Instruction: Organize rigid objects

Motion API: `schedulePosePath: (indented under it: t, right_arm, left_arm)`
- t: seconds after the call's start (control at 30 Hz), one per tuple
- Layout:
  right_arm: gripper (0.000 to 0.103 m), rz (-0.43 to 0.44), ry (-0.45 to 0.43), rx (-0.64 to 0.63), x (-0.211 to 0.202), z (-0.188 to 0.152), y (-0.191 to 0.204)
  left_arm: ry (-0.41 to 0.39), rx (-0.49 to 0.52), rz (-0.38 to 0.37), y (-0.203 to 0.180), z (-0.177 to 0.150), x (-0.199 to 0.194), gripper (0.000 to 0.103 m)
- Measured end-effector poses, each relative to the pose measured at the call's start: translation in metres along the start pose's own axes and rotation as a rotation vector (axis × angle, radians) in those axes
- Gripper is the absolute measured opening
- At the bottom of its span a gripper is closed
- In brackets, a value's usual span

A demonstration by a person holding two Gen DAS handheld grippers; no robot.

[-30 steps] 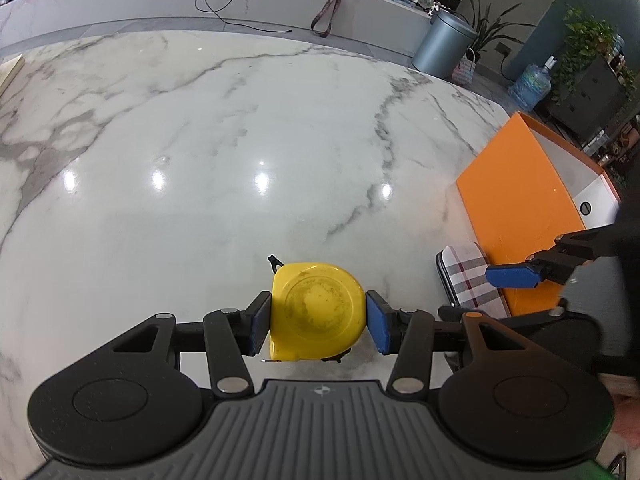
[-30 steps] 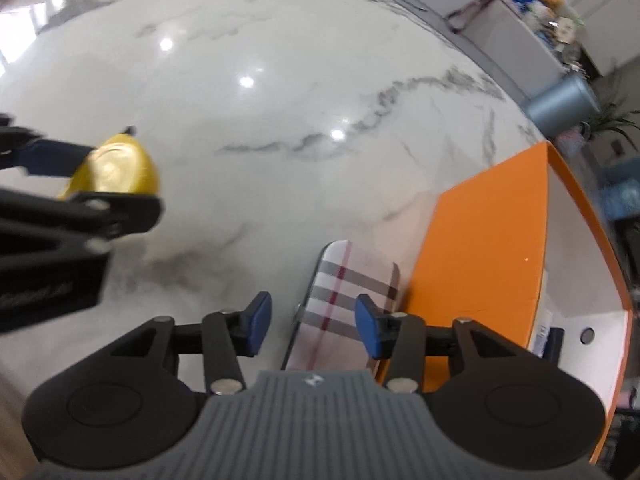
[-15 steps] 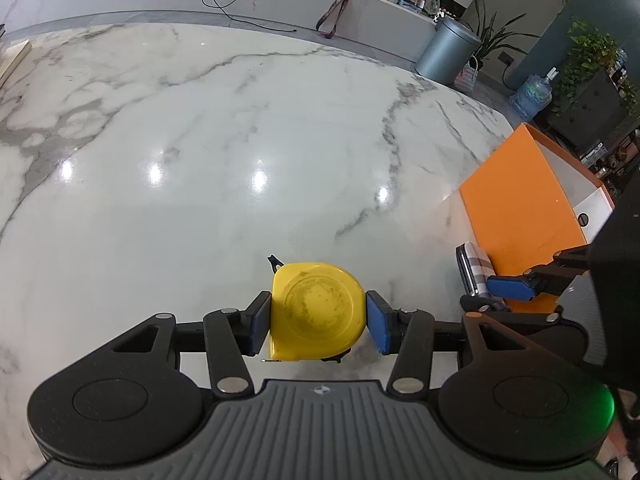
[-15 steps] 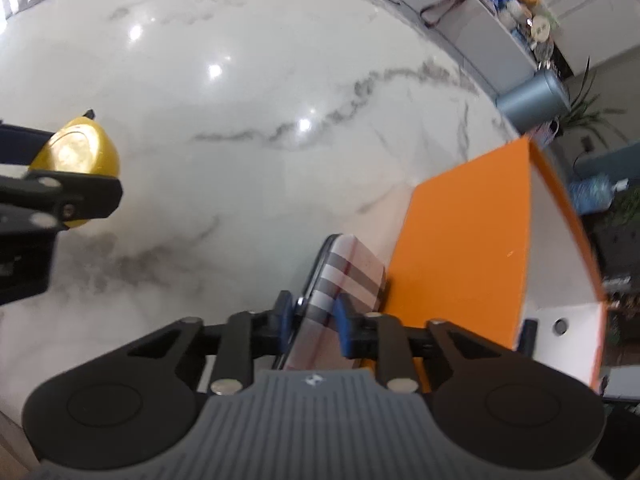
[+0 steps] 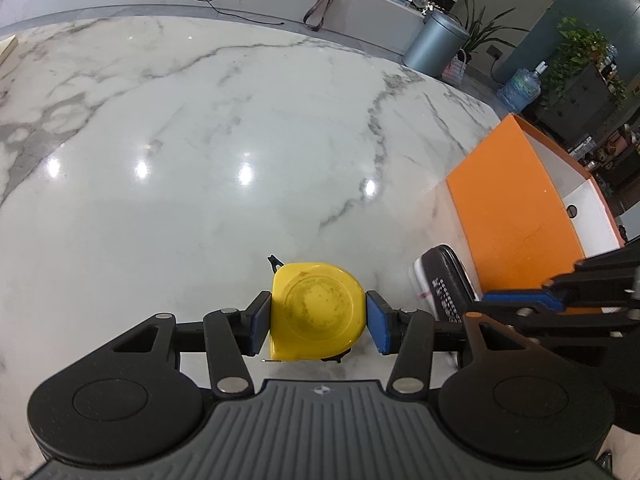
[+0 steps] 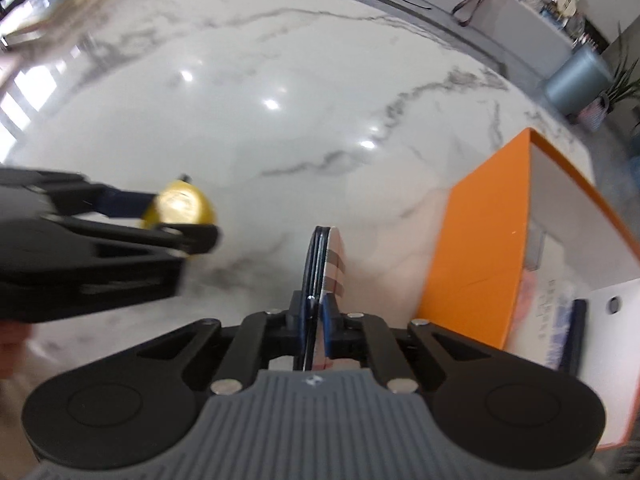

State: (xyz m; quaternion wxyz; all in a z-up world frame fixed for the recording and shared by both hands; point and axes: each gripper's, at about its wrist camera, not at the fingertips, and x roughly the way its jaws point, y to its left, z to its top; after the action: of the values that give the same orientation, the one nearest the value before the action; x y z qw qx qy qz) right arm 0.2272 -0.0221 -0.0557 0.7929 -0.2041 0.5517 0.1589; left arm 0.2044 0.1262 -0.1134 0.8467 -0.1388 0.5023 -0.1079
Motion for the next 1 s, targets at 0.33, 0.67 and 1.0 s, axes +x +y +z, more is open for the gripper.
schedulePosePath:
  t: [0.33,0.67,1.0]
  right_arm:
    - [0.001,0.059,-0.055,0.051,-0.004,-0.004,-0.002]
    - [0.000,0.122,-0.067,0.185,0.001,-0.013,-0.031]
    - [0.010,0.134,-0.061,0.193,0.012,-0.021,-0.044]
  left_arm:
    - [0.031,0.039,0.026,-0.006,-0.003,0.007,0.057]
    - [0.046,0.184,-0.019,-0.034,-0.013,0.019,0.057]
    - [0.051,0.279,-0.020,-0.054,-0.019,0.030,0.057]
